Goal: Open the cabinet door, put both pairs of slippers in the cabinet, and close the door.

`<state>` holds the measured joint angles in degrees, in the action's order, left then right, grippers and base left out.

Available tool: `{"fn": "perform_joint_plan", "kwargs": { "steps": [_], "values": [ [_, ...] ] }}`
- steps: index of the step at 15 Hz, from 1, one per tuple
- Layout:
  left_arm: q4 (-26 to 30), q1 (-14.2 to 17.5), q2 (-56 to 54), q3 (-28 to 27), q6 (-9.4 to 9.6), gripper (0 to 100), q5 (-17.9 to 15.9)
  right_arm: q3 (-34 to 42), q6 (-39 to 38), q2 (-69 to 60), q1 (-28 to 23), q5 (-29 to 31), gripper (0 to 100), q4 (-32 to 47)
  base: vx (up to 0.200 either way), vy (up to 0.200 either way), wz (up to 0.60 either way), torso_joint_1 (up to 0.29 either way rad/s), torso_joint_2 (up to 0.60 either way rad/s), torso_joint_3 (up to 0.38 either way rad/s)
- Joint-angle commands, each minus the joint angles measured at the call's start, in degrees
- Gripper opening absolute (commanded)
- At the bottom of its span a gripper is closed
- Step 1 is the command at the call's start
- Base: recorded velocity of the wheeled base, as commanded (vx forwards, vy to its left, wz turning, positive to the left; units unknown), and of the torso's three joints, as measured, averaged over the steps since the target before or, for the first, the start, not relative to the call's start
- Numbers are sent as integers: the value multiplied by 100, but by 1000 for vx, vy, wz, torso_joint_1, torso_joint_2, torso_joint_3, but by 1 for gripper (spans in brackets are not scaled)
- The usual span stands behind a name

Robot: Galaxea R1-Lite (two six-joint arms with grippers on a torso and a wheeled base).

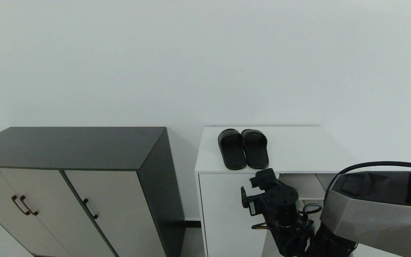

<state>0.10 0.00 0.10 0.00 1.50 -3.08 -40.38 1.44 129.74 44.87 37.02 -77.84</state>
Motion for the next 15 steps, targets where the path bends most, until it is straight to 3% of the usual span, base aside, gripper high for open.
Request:
{"fn": "perform_joint_plan", "kwargs": {
  "steps": [1, 4, 7, 8, 9, 15],
  "values": [
    [-1, 0, -1, 0, -1, 0, 1, -260, -223, -942, 57, -2, 100, 559, 0, 0, 0, 0, 0, 0],
    [-1, 0, -1, 0, -1, 0, -8, -673, -408, -1522, 57, -2, 100, 1921, 0, 0, 0, 0, 0, 0],
    [-1, 0, -1, 0, 17, 0, -8, -1878, -1409, -1522, 57, -11, 100, 3829, 0, 0, 0, 0, 0, 0],
    [-1, 0, -1, 0, 17, 0, 1, -2036, -1594, -1522, 48, -11, 100, 4101, 0, 0, 0, 0, 0, 0],
    [-1, 0, -1, 0, 8, 0, 1, -2141, -1787, -1540, 48, -11, 100, 4356, 0, 0, 0, 0, 0, 0],
    [-1, 0, -1, 0, -1, 0, 1, -1948, -1814, -1373, 39, -46, 100, 4136, 0, 0, 0, 0, 0, 0]
  ]
}}
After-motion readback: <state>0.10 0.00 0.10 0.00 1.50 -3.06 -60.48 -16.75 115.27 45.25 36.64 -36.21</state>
